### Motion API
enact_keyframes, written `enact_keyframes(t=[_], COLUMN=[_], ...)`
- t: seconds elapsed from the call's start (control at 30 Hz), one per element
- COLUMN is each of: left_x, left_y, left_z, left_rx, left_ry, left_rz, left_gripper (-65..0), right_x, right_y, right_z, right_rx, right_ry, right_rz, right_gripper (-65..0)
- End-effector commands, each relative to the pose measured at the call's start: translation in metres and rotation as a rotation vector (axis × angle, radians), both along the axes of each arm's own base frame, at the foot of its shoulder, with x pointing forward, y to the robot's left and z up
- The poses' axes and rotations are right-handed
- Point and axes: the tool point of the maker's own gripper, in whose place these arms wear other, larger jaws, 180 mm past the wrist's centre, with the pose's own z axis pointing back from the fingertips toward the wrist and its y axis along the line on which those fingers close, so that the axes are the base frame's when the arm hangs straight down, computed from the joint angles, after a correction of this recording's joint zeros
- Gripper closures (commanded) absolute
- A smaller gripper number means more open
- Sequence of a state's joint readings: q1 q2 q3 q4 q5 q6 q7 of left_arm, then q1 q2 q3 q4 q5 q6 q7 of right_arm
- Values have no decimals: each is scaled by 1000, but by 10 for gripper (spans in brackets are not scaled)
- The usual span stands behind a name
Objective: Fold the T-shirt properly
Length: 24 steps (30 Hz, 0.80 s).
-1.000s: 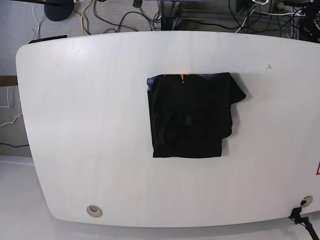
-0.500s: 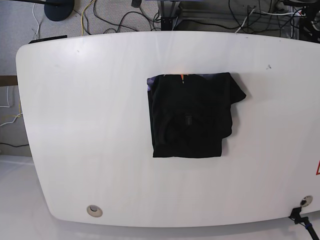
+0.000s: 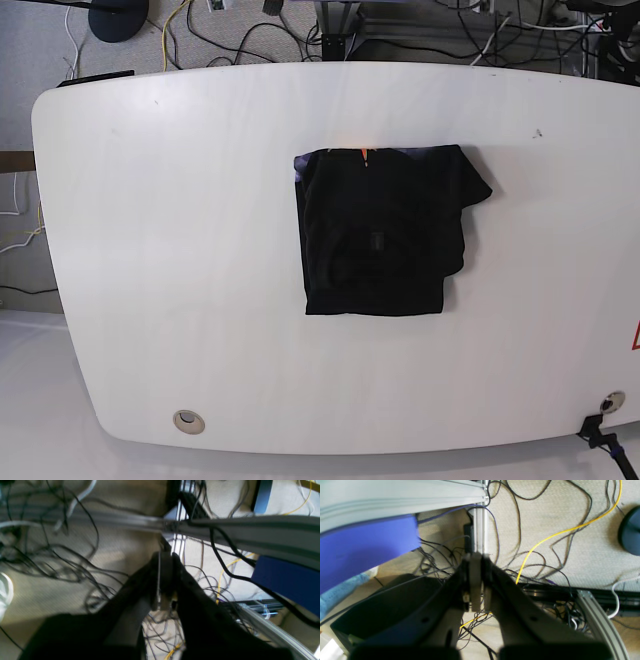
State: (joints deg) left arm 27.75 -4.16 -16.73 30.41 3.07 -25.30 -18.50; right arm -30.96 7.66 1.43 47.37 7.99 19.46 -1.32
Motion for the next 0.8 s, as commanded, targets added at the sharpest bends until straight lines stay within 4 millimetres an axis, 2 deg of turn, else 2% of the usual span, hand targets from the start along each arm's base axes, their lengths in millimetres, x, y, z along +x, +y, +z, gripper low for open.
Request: enact_keyframes(t=[0.0,0.1,0.23,0.3,0.37,0.57,0.7,0.77], left_x=[0,0,13,10,13,15,23,26], left_y=[-1,3,-1,4,14,2,11,12], left_z=[-3,-13,-23,-29,-34,-44,-47,-47], left_rx=[-10,-17,-34,11,65,82,177,182], left_ry=[9,49,80,119,144,247,259,255], left_rz=[12,30,55,64,17,-60,-146,-144], left_gripper=[0,0,0,0,0,0,0,0], right_x=[-12,-3,8,13,20,33,37,37], right_y=[-6,-8,-11,-12,-13,-17,-17,-5], right_z=[-5,-14,-25,-30,-34,-42,-43,-43], right_rx=[-9,-12,-16,-18,-19,-29,-30,-11], right_ry=[36,49,74,88,91,78,74,75], right_rz=[-8,-16,-31,-38,-48,-89,-90,-93], right_gripper=[0,0,0,0,0,0,0,0])
